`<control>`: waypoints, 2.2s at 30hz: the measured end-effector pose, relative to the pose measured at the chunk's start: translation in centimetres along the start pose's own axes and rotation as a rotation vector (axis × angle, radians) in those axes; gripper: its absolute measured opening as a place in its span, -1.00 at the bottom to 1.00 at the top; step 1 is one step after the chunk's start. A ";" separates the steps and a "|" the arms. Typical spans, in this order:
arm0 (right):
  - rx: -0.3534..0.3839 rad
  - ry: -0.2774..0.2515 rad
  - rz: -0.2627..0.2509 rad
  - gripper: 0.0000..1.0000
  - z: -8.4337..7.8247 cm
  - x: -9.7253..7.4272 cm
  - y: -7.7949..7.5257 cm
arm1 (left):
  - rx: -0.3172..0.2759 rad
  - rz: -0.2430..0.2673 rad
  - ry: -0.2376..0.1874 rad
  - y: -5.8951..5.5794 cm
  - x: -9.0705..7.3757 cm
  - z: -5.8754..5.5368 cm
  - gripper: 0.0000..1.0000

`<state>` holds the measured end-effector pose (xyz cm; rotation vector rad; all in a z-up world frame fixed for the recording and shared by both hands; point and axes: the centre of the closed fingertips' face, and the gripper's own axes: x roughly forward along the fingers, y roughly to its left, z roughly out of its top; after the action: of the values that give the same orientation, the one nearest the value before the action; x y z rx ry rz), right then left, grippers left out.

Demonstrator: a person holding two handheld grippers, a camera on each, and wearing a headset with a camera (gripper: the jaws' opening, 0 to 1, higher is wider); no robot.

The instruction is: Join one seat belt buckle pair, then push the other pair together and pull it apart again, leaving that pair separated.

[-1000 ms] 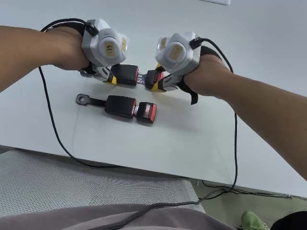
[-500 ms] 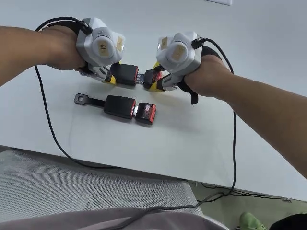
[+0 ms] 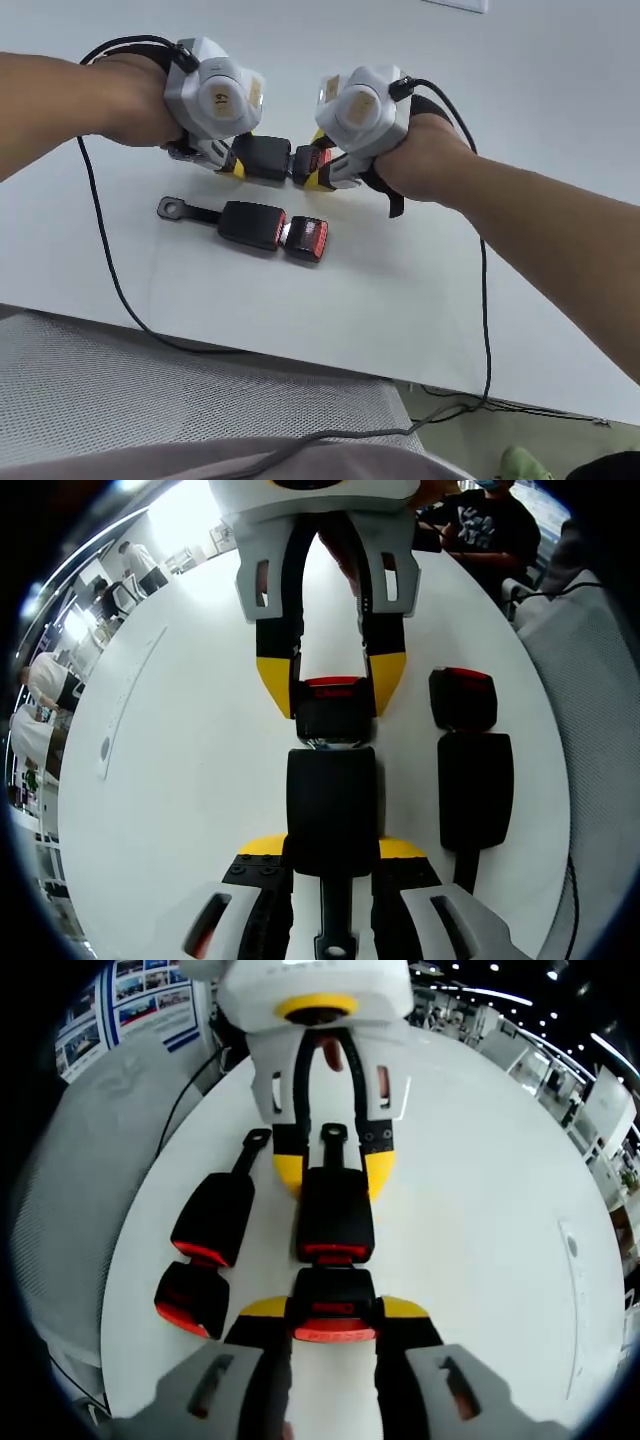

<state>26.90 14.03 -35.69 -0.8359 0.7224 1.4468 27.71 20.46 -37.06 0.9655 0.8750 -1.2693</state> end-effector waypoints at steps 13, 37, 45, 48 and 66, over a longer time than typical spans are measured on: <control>0.004 -0.003 -0.008 -0.41 -0.2 -0.3 0.3 | -0.006 0.004 0.015 -0.1 -0.1 0.0 -0.41; 0.025 0.011 -0.020 -0.38 -2.6 -1.9 1.4 | 0.014 -0.008 0.037 -0.4 0.1 0.1 -0.40; 0.048 0.018 -0.028 -0.38 -4.7 -3.0 1.6 | 0.016 -0.008 0.039 -0.3 0.1 0.1 -0.40; 0.052 0.025 -0.037 -0.38 -5.6 -3.6 1.5 | 0.016 -0.007 0.042 -0.3 0.1 0.1 -0.39; 0.124 0.099 -0.070 -0.37 -14.7 -8.8 2.0 | 0.025 -0.001 0.055 -0.5 0.1 0.1 -0.39</control>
<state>25.78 -3.17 -36.39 -0.8334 0.8412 1.2922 27.25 20.31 -37.12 1.0236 0.9047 -1.2622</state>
